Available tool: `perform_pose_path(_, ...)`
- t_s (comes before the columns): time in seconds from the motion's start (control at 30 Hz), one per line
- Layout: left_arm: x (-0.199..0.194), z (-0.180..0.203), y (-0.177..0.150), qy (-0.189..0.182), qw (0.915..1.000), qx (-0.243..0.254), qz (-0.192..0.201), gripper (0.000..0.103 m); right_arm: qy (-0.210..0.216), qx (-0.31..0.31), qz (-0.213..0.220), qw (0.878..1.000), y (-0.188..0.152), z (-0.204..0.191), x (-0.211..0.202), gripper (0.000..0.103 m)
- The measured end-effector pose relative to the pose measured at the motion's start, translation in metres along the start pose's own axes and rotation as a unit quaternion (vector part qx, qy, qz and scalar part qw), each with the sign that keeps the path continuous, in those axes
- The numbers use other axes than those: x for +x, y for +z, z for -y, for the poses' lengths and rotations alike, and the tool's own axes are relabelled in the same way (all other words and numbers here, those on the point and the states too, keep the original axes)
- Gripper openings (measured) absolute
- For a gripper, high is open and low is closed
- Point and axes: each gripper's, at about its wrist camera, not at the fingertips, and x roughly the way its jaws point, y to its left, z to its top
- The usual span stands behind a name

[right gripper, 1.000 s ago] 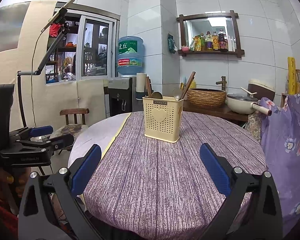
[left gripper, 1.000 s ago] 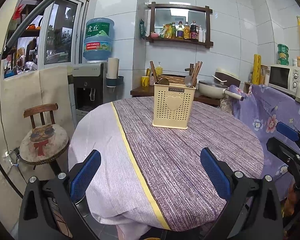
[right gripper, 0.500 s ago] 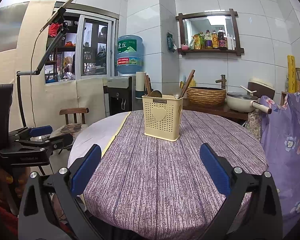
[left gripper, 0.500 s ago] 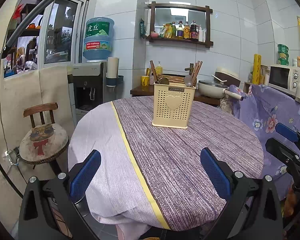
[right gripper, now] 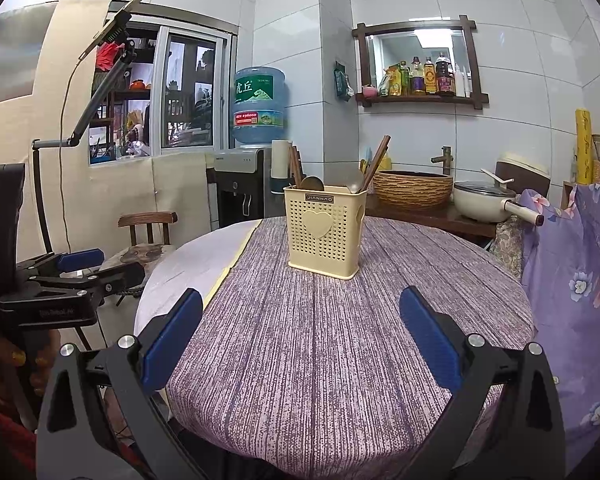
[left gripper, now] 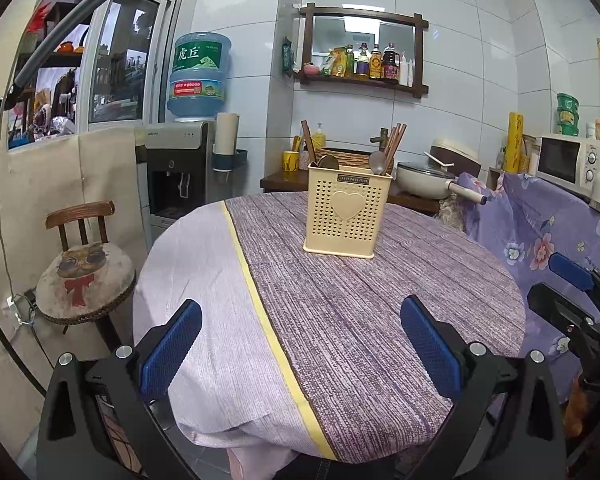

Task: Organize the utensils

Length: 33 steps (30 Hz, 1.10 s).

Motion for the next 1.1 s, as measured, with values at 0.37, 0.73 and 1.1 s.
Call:
perform_pose_path(0.37,-0.0036,0.0041,0.0018,0.018,0.9997,0.010,0.009,0.098,0.001,0.011,-0.002,1.000,-0.0021,0.0044,0.0011,0.097)
perform_pose_path(0.73,-0.0024,0.0042,0.0039,0.018,0.9998,0.012,0.000,0.098,0.001,0.014,-0.002,1.000,-0.0026,0.0066,0.0009,0.097)
perform_pose_path(1.1,-0.0033,0.0042,0.0045,0.016,0.9998,0.011,-0.001,0.098,0.001,0.015,-0.003,1.000,-0.0028,0.0082,0.0010,0.097)
